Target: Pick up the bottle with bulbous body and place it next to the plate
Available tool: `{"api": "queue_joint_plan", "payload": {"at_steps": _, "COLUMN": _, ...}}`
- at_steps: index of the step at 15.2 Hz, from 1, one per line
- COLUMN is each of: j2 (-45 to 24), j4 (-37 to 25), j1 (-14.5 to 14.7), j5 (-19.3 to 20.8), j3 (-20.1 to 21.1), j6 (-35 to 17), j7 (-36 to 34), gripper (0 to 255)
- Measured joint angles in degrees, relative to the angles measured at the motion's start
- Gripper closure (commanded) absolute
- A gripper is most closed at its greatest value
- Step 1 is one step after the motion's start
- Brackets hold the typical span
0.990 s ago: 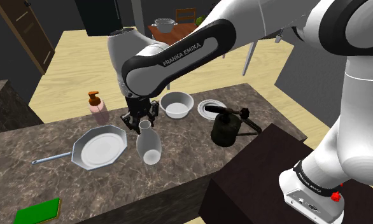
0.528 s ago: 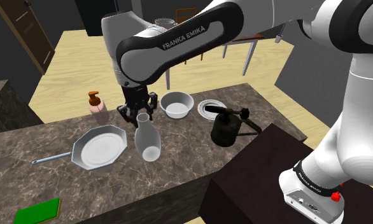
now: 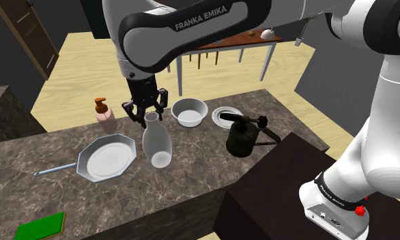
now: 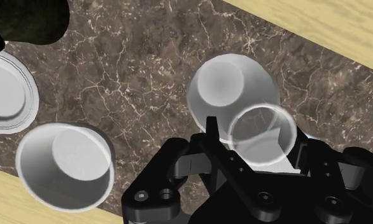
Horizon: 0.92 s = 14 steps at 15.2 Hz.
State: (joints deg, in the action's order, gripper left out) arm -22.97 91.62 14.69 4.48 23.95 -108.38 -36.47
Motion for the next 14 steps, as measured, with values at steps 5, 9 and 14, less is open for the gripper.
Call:
{"api": "queue_joint_plan", "payload": {"at_steps": 5, "j2": 0.95, "j4": -2.64, "j1": 0.02, "j5": -0.40, "j3": 0.22, "j6": 3.52, "j7": 0.02, "gripper": 255}}
{"api": "queue_joint_plan", "payload": {"at_steps": 9, "j2": 1.32, "j4": -5.32, "j1": 0.10, "j5": -0.59, "j3": 0.35, "j6": 6.54, "j7": 0.03, "gripper": 255}}
{"api": "queue_joint_plan", "payload": {"at_steps": 14, "j2": 1.55, "j4": -8.67, "j1": 0.26, "j5": -0.69, "j3": 0.45, "j6": 10.08, "j7": 0.00, "gripper": 255}}
